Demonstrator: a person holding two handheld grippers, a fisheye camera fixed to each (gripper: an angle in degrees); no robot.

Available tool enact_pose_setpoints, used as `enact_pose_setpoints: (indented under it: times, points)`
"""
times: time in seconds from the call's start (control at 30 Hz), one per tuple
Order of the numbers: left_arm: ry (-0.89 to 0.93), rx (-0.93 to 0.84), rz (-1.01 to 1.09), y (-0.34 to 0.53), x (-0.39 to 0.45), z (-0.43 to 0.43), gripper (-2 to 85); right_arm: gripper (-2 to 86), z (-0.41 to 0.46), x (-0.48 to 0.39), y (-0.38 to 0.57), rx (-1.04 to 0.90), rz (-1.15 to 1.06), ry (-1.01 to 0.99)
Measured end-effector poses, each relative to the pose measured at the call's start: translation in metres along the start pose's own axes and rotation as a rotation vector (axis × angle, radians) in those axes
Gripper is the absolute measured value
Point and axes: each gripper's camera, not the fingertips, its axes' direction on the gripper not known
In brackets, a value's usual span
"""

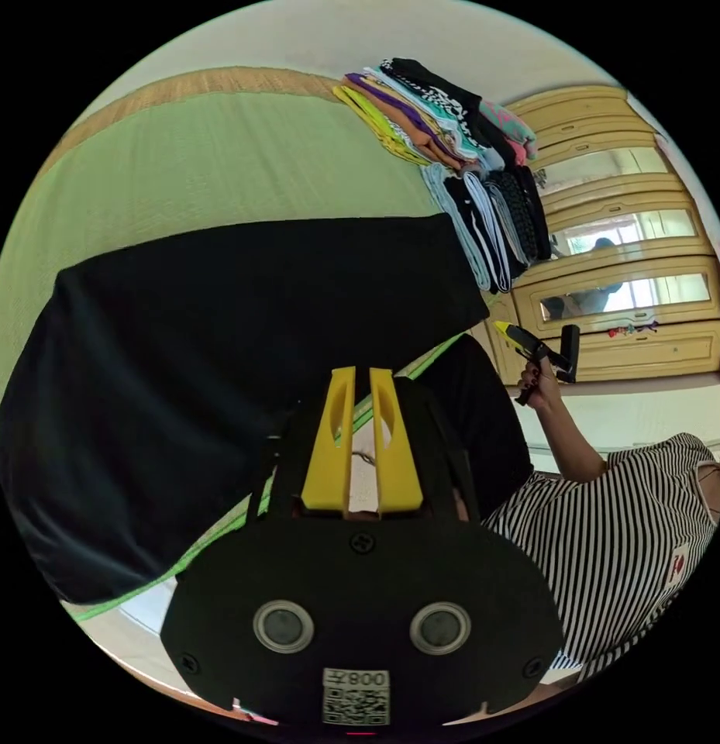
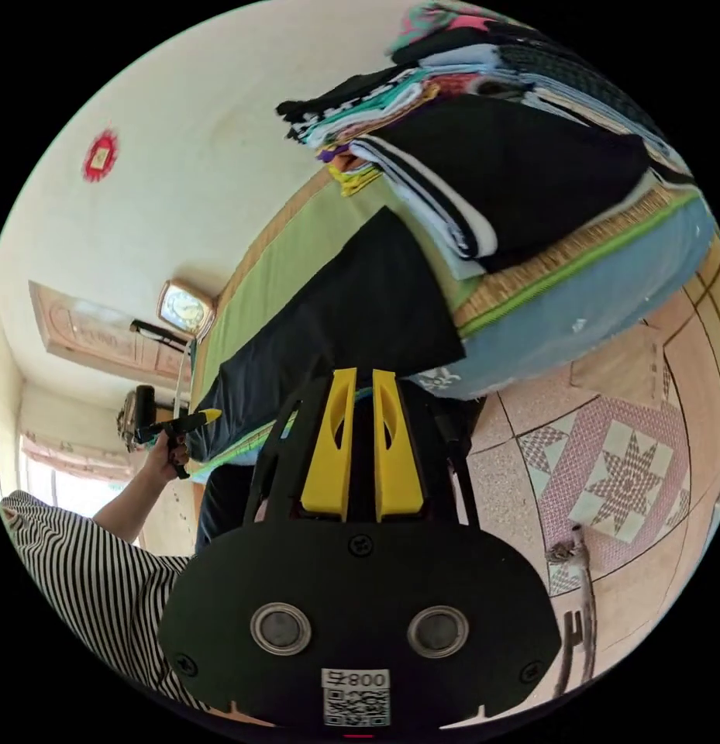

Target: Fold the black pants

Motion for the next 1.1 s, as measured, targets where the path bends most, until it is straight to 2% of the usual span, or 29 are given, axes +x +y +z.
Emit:
enact_pose_setpoints:
  times: [0.13,0.23,0.37,0.77,1.1]
  points:
    - [0.038,-0.066,0.112,-0.063,0.057,0.017,3.4,8.1,-0.009,0.088,0.024,0.108,0.222,-0.105]
    - [0.047,-0.103,0.179,-0.101,0.097,0.027,3.8,9.0,0.000,0.125,0.031,0.146,0.292,-0.192]
    - [0.041,-0.150,0.257,-0.139,0.149,0.036,4.4,9.5,0.018,0.155,0.035,0.148,0.315,-0.278]
    - [0.015,-0.224,0.357,-0.216,0.250,0.037,5.4,8.0,0.061,0.229,0.044,0.113,0.356,-0.325]
    - [-0.071,-0.208,0.423,-0.296,0.320,0.025,7.4,4.0,0.069,0.258,0.042,0.124,0.301,-0.367]
